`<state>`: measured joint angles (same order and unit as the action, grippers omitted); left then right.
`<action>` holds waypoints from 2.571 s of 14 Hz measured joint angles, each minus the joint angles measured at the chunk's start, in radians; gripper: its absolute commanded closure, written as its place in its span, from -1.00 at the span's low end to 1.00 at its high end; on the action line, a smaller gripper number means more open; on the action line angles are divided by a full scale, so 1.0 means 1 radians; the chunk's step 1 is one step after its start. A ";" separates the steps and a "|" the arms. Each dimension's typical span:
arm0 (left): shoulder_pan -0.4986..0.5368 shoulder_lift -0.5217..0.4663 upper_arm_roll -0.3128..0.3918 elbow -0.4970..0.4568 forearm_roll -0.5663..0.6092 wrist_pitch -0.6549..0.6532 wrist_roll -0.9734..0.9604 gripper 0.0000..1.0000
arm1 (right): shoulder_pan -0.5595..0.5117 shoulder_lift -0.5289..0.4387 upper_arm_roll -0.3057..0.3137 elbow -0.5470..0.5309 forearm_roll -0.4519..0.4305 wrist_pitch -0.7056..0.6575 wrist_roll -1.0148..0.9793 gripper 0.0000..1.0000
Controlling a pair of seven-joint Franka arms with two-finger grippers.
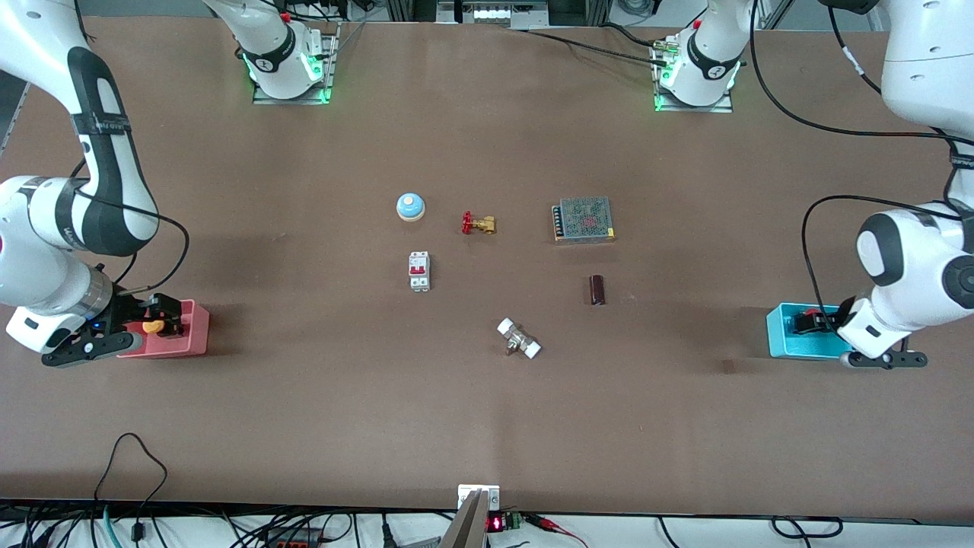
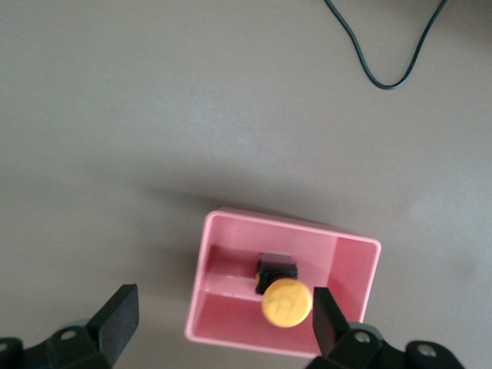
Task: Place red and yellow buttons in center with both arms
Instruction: 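Grasp the yellow button with the right gripper while the left gripper grasps the red button, then lower the red button beside the capacitor and open the left gripper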
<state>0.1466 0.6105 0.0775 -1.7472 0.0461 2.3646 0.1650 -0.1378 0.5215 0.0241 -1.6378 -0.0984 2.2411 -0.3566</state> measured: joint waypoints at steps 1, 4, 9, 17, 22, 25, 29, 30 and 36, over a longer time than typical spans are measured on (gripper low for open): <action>0.000 0.000 -0.001 -0.032 0.000 0.032 0.002 -0.84 | -0.014 0.015 0.000 -0.001 -0.001 0.025 -0.017 -1.00; 0.000 0.000 -0.005 -0.077 0.000 0.076 0.004 -0.04 | -0.052 0.047 0.004 -0.022 -0.002 0.108 -0.075 -1.00; 0.000 -0.015 -0.007 -0.103 0.000 0.150 0.029 0.40 | -0.077 0.066 0.015 -0.058 -0.002 0.149 -0.086 -1.00; -0.022 -0.135 -0.086 0.143 -0.001 -0.373 0.020 0.40 | -0.106 0.090 0.015 -0.095 -0.002 0.194 -0.120 -1.00; -0.043 -0.131 -0.265 0.009 -0.001 -0.344 -0.235 0.41 | -0.106 0.091 0.017 -0.103 -0.002 0.194 -0.121 -0.99; -0.053 -0.133 -0.331 -0.119 -0.001 -0.151 -0.362 0.40 | -0.106 0.095 0.017 -0.106 -0.002 0.194 -0.121 -0.62; -0.103 -0.129 -0.344 -0.332 -0.001 0.153 -0.488 -0.72 | -0.107 0.099 0.017 -0.107 -0.002 0.194 -0.154 -0.18; -0.109 -0.130 -0.344 -0.354 -0.001 0.188 -0.495 -1.00 | -0.107 0.100 0.018 -0.107 -0.002 0.194 -0.163 -0.10; -0.102 -0.202 -0.342 -0.334 0.000 0.148 -0.497 -1.00 | -0.108 0.104 0.018 -0.108 -0.002 0.194 -0.178 0.28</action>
<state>0.0448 0.4089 -0.2642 -2.0813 0.0457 2.5128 -0.3324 -0.2453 0.6253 0.0425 -1.7456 -0.1009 2.4353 -0.5345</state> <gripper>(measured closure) 0.035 0.586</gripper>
